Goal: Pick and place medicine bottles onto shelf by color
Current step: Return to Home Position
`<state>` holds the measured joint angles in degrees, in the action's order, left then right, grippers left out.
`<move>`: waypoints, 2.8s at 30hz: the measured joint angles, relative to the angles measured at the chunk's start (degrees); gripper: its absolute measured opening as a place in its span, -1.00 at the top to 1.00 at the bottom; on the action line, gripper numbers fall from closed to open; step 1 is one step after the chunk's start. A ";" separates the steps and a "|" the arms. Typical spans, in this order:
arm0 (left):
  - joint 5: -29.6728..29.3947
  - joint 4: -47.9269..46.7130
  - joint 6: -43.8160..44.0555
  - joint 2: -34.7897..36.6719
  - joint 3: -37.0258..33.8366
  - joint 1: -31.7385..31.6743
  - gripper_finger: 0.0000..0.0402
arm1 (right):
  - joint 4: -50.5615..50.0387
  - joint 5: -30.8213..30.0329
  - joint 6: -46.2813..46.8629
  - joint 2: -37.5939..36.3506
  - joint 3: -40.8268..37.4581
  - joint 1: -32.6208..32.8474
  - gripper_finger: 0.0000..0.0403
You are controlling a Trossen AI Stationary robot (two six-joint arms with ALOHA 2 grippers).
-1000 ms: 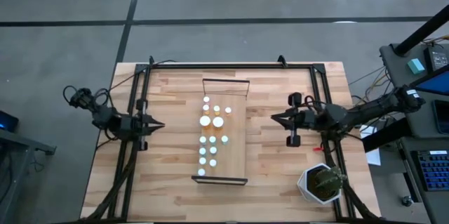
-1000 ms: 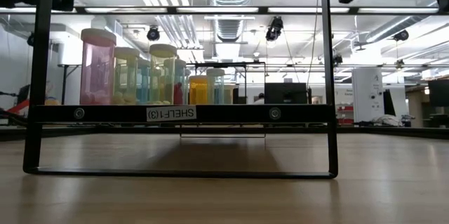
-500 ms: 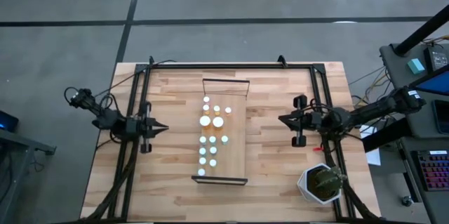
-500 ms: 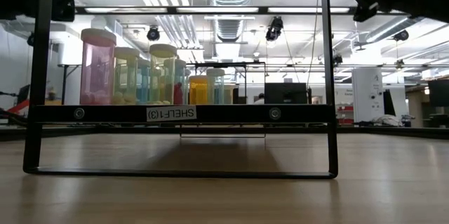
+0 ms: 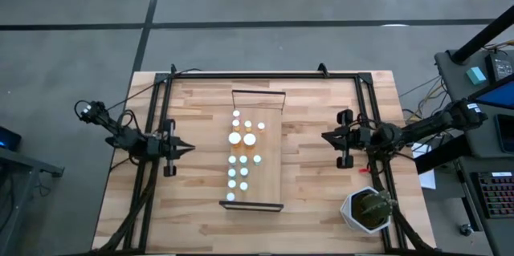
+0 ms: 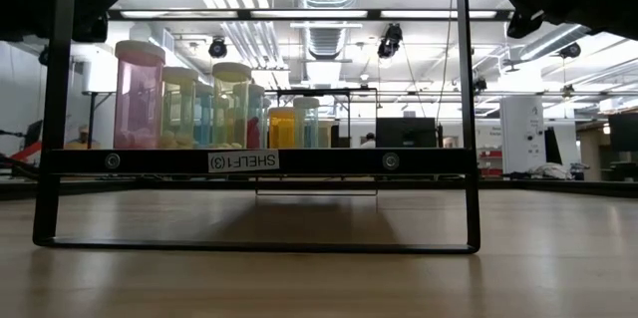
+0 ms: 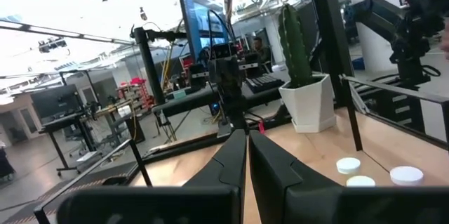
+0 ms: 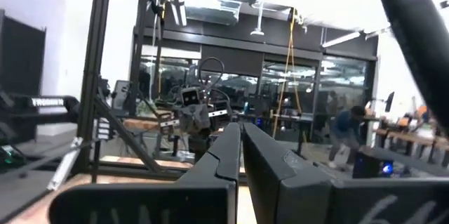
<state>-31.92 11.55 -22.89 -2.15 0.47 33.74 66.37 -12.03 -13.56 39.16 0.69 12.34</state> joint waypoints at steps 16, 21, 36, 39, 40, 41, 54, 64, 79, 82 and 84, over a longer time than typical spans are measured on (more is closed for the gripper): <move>0.00 -0.04 -0.05 -0.19 -0.02 0.00 0.99 | -0.06 -0.01 2.01 0.35 -0.04 0.00 0.96; 0.00 -0.04 -0.04 -0.22 -0.02 0.00 0.99 | -0.04 -0.02 2.01 0.37 -0.07 0.00 0.96; -0.07 -0.04 -0.02 -0.22 -0.07 0.00 0.99 | -10.93 1.18 -1.82 0.70 0.66 0.26 0.96; -0.05 -0.04 -0.02 -0.22 -0.07 -0.01 0.99 | -18.38 3.81 -2.51 0.40 1.19 -0.09 0.96; -0.04 -0.04 -0.02 -0.22 -0.07 -0.02 0.99 | -19.46 3.99 -2.32 0.42 1.15 -0.44 0.96; -0.05 -0.04 -0.02 -0.22 -0.07 -0.01 0.99 | -19.45 3.90 -2.07 0.34 1.16 -0.71 0.96; -0.04 -0.04 -0.02 -0.22 -0.09 -0.02 0.99 | -27.20 4.74 2.99 -2.39 0.00 -5.68 0.96; -0.04 -0.04 -0.02 -0.49 -0.11 -0.02 0.99 | -55.26 5.03 0.34 -24.80 -0.02 -6.38 0.96; -0.02 -0.02 -0.02 -0.81 -0.11 -0.02 0.99 | -63.04 5.44 -2.40 -38.62 0.02 -6.36 0.96; -0.04 -0.04 -0.02 -0.75 -0.11 -0.02 0.99 | -63.48 5.44 2.52 -37.83 0.02 -6.36 0.96; -0.02 -0.03 -0.02 -0.79 -0.11 -0.02 0.99 | -63.42 5.46 6.95 -37.30 0.02 -6.36 0.96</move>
<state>-31.94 11.52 -22.92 -2.94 0.36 33.71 2.95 -6.57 -6.61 1.86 0.71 5.97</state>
